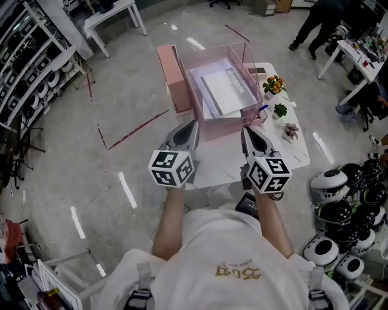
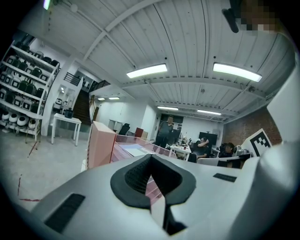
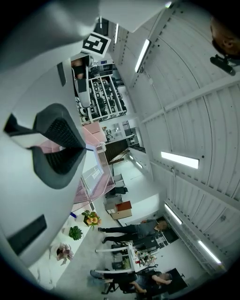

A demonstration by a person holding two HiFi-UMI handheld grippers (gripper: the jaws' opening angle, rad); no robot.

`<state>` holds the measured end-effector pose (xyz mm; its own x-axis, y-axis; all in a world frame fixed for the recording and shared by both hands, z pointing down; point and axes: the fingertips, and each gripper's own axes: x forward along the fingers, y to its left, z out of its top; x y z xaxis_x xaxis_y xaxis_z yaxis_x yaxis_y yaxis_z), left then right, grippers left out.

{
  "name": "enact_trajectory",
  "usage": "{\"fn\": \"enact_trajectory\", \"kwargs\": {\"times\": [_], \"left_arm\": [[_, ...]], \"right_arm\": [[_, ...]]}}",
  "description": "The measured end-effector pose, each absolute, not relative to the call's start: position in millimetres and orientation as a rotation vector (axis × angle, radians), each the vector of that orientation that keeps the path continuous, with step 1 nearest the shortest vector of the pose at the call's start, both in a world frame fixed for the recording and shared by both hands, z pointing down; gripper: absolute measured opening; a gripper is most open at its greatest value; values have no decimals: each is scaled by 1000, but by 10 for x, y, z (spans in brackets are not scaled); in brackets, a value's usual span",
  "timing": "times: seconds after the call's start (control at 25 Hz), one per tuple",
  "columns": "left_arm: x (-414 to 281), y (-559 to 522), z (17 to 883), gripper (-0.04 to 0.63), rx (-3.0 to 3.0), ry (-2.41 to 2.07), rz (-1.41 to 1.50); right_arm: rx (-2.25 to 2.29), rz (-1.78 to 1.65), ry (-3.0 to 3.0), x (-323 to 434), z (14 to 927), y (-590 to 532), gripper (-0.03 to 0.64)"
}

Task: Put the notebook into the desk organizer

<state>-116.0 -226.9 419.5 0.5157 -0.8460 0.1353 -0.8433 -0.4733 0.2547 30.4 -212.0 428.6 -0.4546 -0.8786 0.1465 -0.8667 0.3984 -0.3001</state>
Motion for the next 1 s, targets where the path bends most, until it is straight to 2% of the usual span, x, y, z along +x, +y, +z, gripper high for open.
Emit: {"fn": "enact_trajectory", "kwargs": {"times": [1.0], "left_arm": [[-1130, -2246, 4256, 15, 2463, -1435, 16]], "right_arm": [[-1682, -519, 2607, 386, 4395, -2103, 9]]}}
